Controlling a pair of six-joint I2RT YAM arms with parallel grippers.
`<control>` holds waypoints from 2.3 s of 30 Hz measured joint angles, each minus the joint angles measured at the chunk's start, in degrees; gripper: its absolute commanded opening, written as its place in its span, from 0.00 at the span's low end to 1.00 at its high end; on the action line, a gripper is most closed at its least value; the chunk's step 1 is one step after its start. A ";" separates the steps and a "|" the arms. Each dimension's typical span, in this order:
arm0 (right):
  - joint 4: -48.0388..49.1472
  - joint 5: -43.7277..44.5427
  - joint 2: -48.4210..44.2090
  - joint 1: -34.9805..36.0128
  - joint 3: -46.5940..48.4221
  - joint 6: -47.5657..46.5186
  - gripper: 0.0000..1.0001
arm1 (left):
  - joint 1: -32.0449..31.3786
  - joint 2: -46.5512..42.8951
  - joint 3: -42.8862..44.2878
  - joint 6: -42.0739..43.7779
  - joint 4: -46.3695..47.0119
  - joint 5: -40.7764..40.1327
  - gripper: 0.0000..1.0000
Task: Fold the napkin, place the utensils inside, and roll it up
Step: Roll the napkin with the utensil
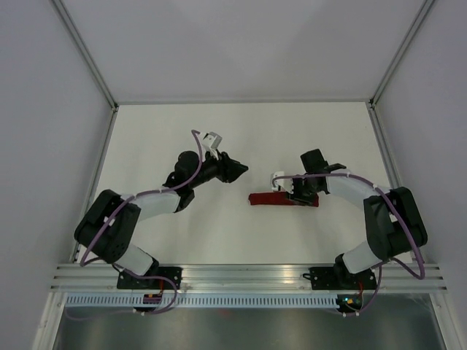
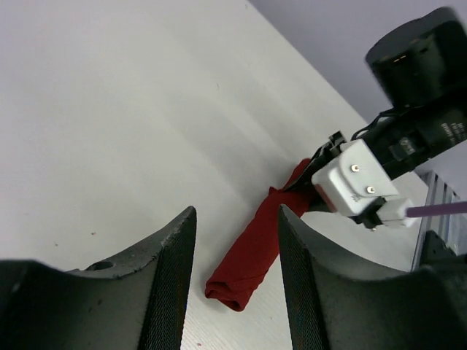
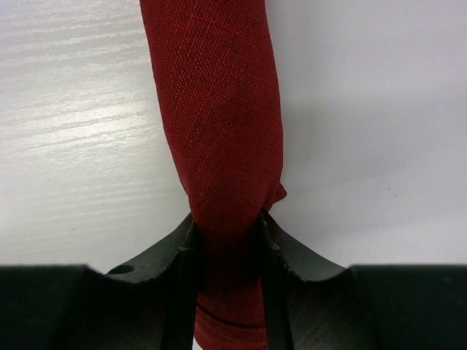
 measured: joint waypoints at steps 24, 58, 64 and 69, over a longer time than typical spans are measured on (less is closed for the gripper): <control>-25.44 -5.75 20.81 -3.54 24.39 -4.13 0.23 | -30.27 1.36 2.80 41.46 -12.66 -27.71 0.56; -42.21 -7.69 33.64 -4.52 40.09 -5.35 0.24 | -30.34 27.17 25.94 63.78 -23.78 -29.92 0.55; -45.18 -8.76 34.69 -4.94 41.53 -5.01 0.65 | -29.64 28.35 29.79 63.76 -29.79 -28.24 0.41; -42.12 -9.77 33.75 -6.60 41.40 -0.94 0.71 | -29.14 29.68 33.70 63.56 -35.12 -27.08 0.38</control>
